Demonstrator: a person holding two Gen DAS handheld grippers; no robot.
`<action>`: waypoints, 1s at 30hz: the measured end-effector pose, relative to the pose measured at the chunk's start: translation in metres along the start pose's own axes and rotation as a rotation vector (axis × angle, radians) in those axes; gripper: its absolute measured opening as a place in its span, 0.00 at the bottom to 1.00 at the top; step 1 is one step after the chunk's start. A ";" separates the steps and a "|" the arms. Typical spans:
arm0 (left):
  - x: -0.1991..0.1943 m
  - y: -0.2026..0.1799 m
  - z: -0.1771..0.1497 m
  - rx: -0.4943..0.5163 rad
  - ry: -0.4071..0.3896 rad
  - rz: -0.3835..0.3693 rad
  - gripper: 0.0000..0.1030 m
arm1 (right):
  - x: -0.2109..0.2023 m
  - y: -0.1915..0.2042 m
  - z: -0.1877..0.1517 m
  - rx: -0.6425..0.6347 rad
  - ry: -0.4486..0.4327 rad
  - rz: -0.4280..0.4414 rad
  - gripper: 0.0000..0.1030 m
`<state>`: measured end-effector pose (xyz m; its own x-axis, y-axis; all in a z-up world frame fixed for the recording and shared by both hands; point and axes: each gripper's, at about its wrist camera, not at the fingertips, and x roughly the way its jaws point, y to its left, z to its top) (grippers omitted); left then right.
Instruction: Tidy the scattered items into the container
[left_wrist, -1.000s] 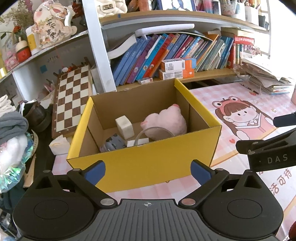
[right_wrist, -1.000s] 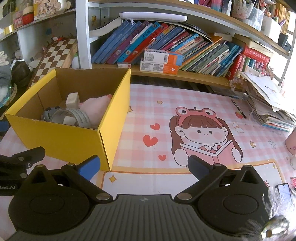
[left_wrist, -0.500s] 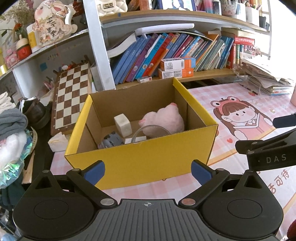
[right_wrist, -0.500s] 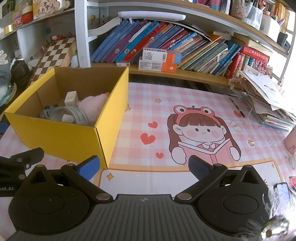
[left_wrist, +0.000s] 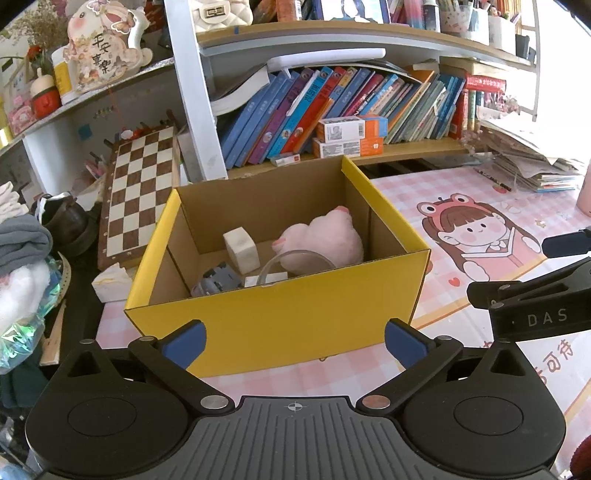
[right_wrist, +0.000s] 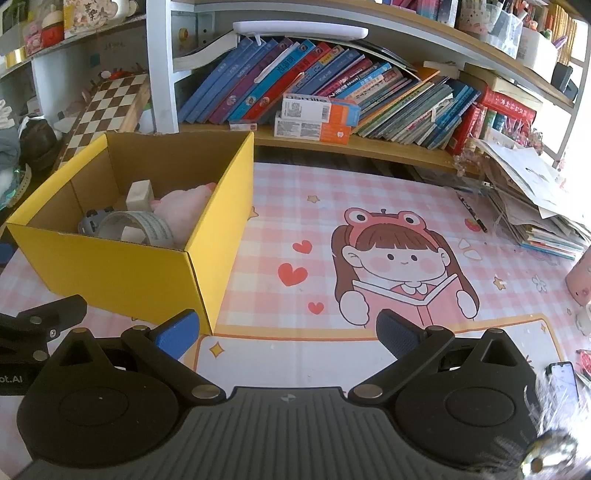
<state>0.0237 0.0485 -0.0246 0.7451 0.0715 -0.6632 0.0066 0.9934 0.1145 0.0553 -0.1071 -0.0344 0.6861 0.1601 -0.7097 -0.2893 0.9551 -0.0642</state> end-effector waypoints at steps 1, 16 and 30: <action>0.000 0.000 0.000 0.000 0.000 0.000 1.00 | 0.000 0.000 0.000 0.000 0.000 0.000 1.00; 0.000 -0.001 0.000 0.004 -0.004 -0.006 1.00 | 0.001 0.001 0.000 -0.001 0.002 -0.001 1.00; 0.002 0.003 0.000 0.009 -0.004 -0.013 1.00 | 0.002 -0.001 0.000 -0.011 0.003 0.004 1.00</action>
<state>0.0255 0.0512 -0.0253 0.7476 0.0579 -0.6616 0.0224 0.9934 0.1122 0.0572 -0.1080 -0.0360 0.6831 0.1634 -0.7118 -0.2998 0.9515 -0.0693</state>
